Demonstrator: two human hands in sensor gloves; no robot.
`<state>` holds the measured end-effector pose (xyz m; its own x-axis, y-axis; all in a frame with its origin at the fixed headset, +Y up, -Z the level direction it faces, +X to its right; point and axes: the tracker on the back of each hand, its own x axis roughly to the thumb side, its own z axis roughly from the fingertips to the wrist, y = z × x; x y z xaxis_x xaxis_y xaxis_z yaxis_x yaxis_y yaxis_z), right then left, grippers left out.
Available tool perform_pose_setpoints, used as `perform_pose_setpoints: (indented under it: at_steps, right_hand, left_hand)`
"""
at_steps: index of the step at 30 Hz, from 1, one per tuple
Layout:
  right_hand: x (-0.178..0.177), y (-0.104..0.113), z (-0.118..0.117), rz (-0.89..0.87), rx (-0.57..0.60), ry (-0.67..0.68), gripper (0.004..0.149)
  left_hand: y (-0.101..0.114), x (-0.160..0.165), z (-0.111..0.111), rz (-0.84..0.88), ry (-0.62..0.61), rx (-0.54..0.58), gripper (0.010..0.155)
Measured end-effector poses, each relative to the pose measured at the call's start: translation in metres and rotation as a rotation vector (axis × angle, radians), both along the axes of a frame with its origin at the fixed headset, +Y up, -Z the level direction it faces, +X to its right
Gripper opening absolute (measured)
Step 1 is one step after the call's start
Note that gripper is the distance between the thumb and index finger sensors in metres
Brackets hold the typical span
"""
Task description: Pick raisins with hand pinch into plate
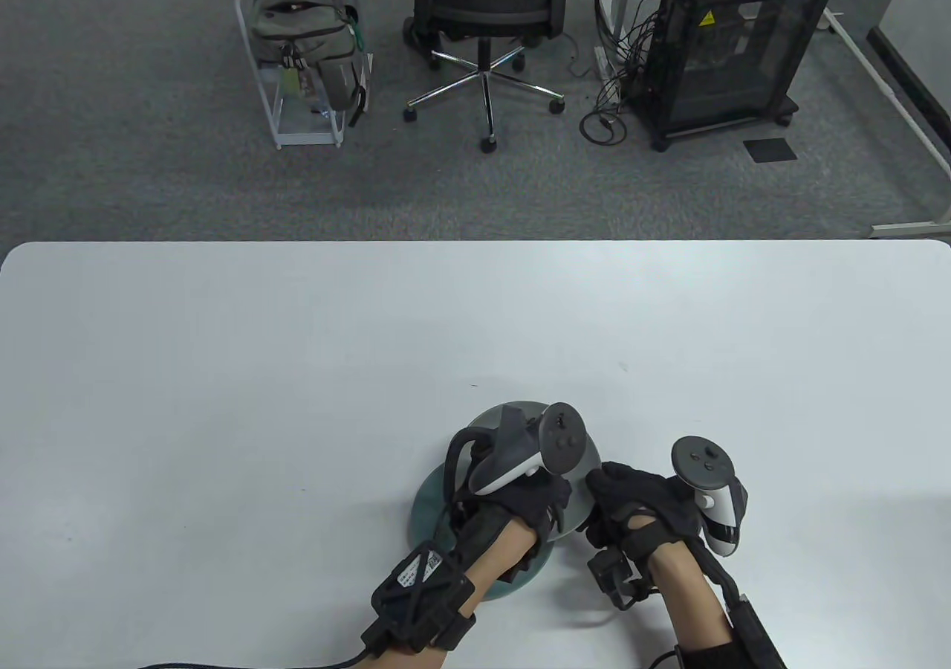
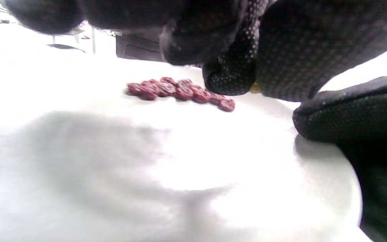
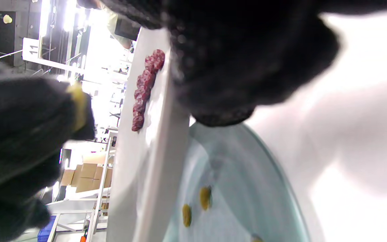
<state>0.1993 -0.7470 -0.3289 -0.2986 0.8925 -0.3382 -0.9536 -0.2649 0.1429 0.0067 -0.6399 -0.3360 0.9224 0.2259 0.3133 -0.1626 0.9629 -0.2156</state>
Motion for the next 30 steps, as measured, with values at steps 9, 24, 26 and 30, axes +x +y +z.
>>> perform_pose_setpoints:
  at_steps: [9,24,26,30]
  right_hand:
    - [0.018,-0.002,-0.002,-0.02,-0.006,-0.078,0.052]
    - [0.063,-0.008,-0.007,-0.072,-0.031,-0.241,0.052]
    - [0.068,-0.009,-0.008,-0.078,-0.033,-0.259,0.052]
    - [0.075,-0.009,-0.008,-0.089,-0.035,-0.288,0.052]
  left_hand:
    - [0.007,-0.031,0.013,-0.003,0.055,0.033,0.048]
    - [-0.029,-0.043,0.009,-0.049,0.062,-0.037,0.048]
    - [-0.038,-0.038,0.005,-0.078,0.055,-0.056,0.048]
    - [-0.052,-0.026,-0.002,-0.132,0.052,-0.082,0.047]
